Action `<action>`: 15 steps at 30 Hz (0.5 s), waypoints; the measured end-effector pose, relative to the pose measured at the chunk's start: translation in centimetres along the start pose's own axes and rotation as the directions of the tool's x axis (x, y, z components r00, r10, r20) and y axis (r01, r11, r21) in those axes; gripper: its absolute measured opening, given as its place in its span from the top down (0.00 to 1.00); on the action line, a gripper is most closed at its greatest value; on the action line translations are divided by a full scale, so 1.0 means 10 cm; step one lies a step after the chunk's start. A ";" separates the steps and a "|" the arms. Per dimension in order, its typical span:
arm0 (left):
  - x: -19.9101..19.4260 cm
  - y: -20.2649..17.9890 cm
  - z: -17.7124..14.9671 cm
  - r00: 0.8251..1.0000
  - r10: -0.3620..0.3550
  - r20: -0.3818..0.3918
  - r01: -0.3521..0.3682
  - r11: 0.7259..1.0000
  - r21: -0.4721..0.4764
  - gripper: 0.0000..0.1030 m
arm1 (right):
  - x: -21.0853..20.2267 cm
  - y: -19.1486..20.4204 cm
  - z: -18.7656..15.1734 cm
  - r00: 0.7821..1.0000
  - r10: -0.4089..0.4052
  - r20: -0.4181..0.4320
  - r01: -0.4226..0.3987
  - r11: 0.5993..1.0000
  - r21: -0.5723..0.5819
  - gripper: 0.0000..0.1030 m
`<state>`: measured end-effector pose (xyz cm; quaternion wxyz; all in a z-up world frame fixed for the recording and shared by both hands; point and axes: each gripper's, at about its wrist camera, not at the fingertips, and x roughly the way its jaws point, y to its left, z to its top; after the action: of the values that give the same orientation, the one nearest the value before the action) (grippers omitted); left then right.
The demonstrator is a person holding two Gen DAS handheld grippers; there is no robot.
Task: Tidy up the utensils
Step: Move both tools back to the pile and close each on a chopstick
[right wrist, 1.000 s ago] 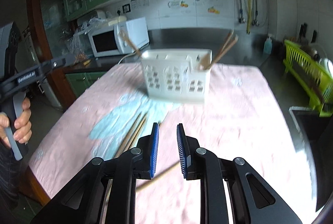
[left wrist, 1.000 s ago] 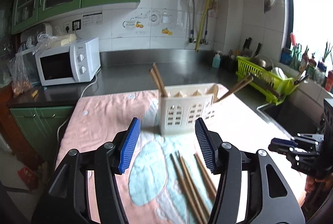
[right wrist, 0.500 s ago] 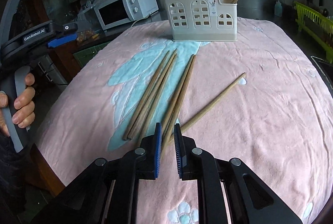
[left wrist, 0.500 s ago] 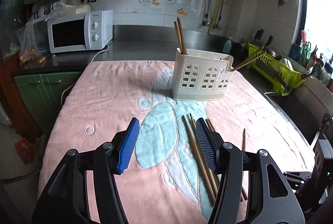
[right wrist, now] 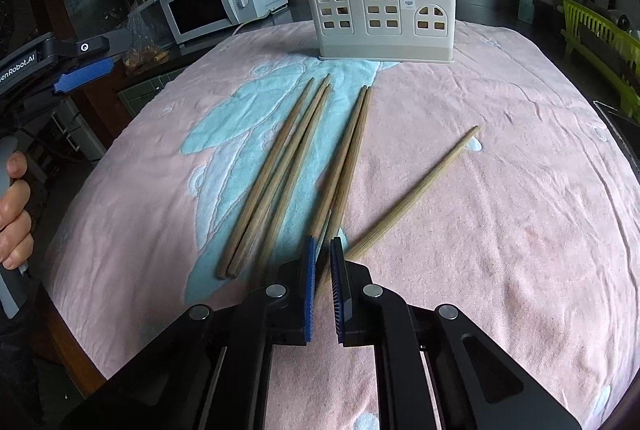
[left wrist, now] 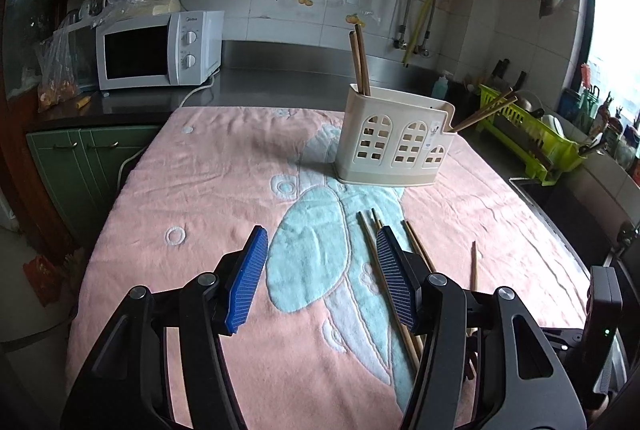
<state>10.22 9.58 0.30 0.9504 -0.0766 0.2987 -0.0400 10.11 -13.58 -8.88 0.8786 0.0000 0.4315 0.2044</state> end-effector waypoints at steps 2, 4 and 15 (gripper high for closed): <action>0.01 0.02 -0.01 1.000 0.001 0.000 -0.001 1.000 -0.005 0.45 | 0.02 -0.01 0.00 1.000 -0.009 -0.005 0.009 1.000 -0.002 0.93; 0.02 0.05 -0.01 1.000 -0.001 -0.002 0.001 1.000 -0.012 0.44 | 0.02 0.00 0.01 1.000 -0.013 -0.007 0.013 1.000 -0.002 0.93; 0.08 0.04 -0.10 0.999 -0.023 -0.023 0.023 1.000 -0.005 0.44 | 0.11 0.06 0.09 0.996 -0.088 -0.024 0.087 0.995 -0.039 0.93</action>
<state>10.29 9.78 -1.01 0.9462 -0.0817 0.3090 -0.0513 11.21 -12.50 -9.06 0.8810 -0.0383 0.4382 0.1741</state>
